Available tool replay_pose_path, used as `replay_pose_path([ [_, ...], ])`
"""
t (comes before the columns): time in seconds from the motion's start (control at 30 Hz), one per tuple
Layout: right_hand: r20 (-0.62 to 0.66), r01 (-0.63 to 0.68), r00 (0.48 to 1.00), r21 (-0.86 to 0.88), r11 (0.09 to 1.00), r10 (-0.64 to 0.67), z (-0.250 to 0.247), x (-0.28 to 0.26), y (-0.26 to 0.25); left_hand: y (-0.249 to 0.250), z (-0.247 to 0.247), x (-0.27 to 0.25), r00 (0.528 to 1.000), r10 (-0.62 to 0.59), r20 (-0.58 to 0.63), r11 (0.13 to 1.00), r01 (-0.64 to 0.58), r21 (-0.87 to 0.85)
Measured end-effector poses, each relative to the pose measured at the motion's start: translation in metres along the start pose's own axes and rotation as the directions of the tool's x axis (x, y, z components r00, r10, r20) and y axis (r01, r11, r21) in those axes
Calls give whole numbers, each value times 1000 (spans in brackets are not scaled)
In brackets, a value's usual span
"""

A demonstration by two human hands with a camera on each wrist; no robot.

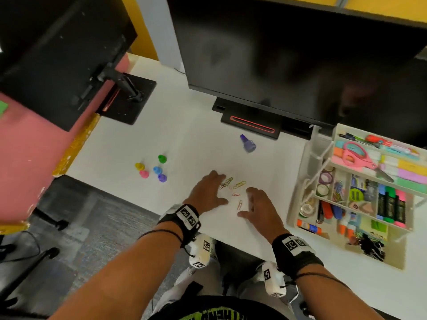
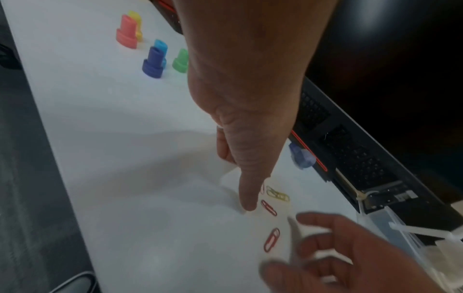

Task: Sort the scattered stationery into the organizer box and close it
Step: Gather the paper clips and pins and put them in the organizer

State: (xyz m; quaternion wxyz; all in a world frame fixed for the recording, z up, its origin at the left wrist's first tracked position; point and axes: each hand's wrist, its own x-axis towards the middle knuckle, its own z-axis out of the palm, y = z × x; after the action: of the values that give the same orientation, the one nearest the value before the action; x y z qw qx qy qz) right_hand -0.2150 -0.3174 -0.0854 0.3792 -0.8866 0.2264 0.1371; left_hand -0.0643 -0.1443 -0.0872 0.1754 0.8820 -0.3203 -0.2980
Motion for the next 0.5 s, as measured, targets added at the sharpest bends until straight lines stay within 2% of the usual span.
replay_pose_path([
  [0.13, -78, 81, 993, -88, 993, -88, -5, 28, -11, 16, 9, 8, 999, 4, -54, 1000, -2, 22],
  [0.3, -58, 122, 990, -139, 983, -131, -4, 51, -19, 14, 11, 8, 984, 107, -142, 986, -87, 142],
  [0.5, -77, 191, 974, -242, 951, -215, 6, 57, -14, 9, 8, 10, 981, 146, -130, 985, -132, 113],
])
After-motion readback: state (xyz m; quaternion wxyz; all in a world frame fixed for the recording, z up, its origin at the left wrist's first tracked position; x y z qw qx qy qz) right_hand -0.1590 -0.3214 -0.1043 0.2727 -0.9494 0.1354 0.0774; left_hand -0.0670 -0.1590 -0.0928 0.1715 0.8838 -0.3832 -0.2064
